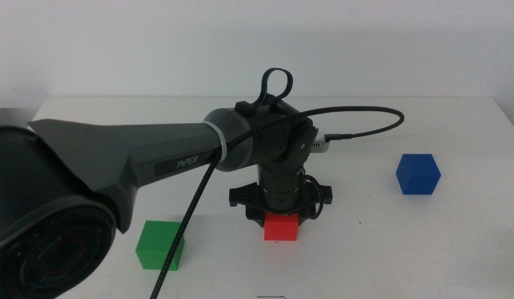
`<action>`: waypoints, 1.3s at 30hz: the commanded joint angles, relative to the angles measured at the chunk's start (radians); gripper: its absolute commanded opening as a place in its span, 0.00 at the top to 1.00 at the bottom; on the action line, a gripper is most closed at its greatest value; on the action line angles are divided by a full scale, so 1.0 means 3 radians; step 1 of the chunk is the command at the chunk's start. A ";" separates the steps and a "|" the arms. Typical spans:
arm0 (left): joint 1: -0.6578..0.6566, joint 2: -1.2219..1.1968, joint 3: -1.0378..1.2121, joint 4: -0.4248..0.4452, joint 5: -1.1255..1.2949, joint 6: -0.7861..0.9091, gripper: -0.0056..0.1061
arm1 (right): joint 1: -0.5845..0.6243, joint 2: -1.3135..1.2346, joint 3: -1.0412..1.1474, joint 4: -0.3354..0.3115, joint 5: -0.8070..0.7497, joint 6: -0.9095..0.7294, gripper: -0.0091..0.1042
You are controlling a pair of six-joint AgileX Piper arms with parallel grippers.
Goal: Stack red cubes first, then green, then blue cubes in a specific spot.
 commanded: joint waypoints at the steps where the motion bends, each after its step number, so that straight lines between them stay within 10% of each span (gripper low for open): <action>1: -0.0013 -0.0151 -0.0084 -0.0042 -0.0030 -0.0022 0.96 | -0.0027 -0.0048 -0.0032 -0.0024 -0.0248 -0.0017 0.09; 8: -0.0006 -0.0155 -0.0084 -0.0103 0.0032 -0.0028 0.82 | -0.0027 -0.0048 -0.0032 -0.0024 -0.0248 -0.0017 0.09; 16: -0.0006 -0.0251 -0.0102 -0.0023 0.0034 0.0046 0.11 | -0.0027 -0.0048 -0.0032 -0.0024 -0.0248 -0.0017 0.09; 39: 0.0059 -0.1530 -0.0102 0.0397 0.0461 0.0403 0.11 | -0.0027 -0.0048 -0.0032 -0.0024 -0.0248 -0.0017 0.09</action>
